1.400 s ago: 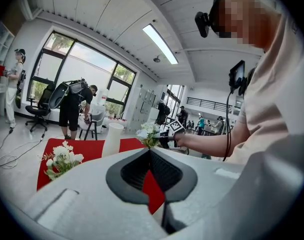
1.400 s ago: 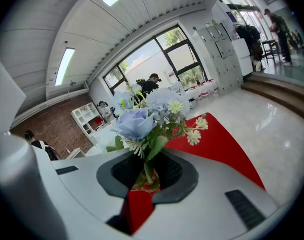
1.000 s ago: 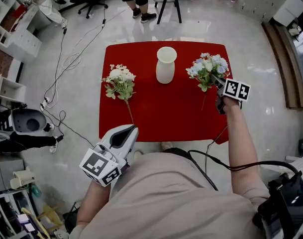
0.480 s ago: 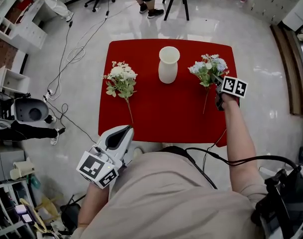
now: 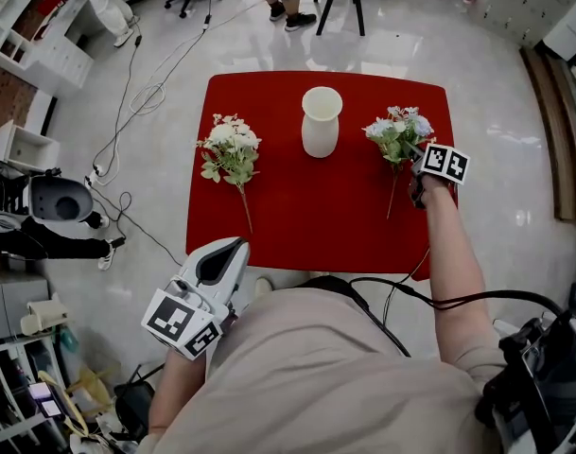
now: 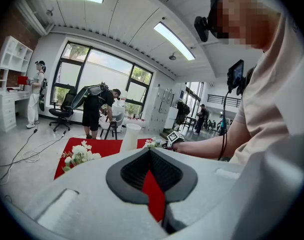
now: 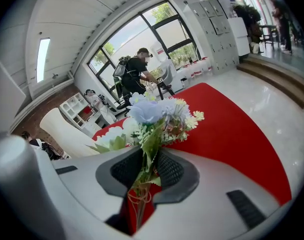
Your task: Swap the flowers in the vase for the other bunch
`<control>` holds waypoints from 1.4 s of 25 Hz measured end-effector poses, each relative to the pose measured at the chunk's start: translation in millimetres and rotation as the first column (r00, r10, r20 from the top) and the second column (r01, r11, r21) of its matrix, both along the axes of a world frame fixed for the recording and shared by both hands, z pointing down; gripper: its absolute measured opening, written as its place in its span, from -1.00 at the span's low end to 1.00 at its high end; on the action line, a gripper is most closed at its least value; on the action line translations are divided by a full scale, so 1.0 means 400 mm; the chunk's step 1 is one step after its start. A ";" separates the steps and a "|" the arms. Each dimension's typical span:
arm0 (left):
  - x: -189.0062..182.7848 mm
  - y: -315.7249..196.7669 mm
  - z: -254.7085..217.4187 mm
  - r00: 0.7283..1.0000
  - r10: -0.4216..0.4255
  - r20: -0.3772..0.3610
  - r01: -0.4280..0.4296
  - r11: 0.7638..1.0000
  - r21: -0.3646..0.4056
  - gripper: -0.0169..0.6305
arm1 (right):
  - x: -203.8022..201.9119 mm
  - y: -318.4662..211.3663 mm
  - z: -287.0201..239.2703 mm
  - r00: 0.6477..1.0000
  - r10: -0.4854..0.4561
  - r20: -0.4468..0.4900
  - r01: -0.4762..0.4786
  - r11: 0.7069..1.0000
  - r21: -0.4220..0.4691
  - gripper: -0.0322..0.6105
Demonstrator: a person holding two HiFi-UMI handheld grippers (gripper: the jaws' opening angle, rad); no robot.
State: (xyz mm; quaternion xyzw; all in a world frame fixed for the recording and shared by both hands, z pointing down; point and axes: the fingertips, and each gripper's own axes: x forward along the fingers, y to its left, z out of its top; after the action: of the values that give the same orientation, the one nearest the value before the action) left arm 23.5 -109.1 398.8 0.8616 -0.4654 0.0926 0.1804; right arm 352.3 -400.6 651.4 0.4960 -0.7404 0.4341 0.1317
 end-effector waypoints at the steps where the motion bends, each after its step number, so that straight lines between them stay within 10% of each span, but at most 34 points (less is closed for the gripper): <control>1: 0.000 -0.001 0.001 1.000 -0.001 0.000 0.001 1.000 -0.001 -0.93 | 0.003 -0.001 0.007 1.000 0.006 0.003 -0.006 1.000 -0.004 -0.63; 22: -0.021 0.002 0.014 1.000 0.007 -0.013 -0.007 1.000 -0.007 -0.93 | 0.040 -0.007 0.009 0.995 0.100 0.008 -0.100 0.994 0.035 0.02; 35: -0.049 0.037 0.014 0.997 0.064 -0.044 -0.064 0.998 0.009 -0.92 | 0.050 0.067 -0.092 0.987 0.157 -0.045 -0.151 0.983 0.108 0.07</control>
State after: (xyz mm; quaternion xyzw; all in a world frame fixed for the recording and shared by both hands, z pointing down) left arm 3.9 -94.3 404.5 0.8786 -0.4338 0.0774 0.1841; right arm 372.2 -374.0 614.4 0.5694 -0.7178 0.3902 0.0913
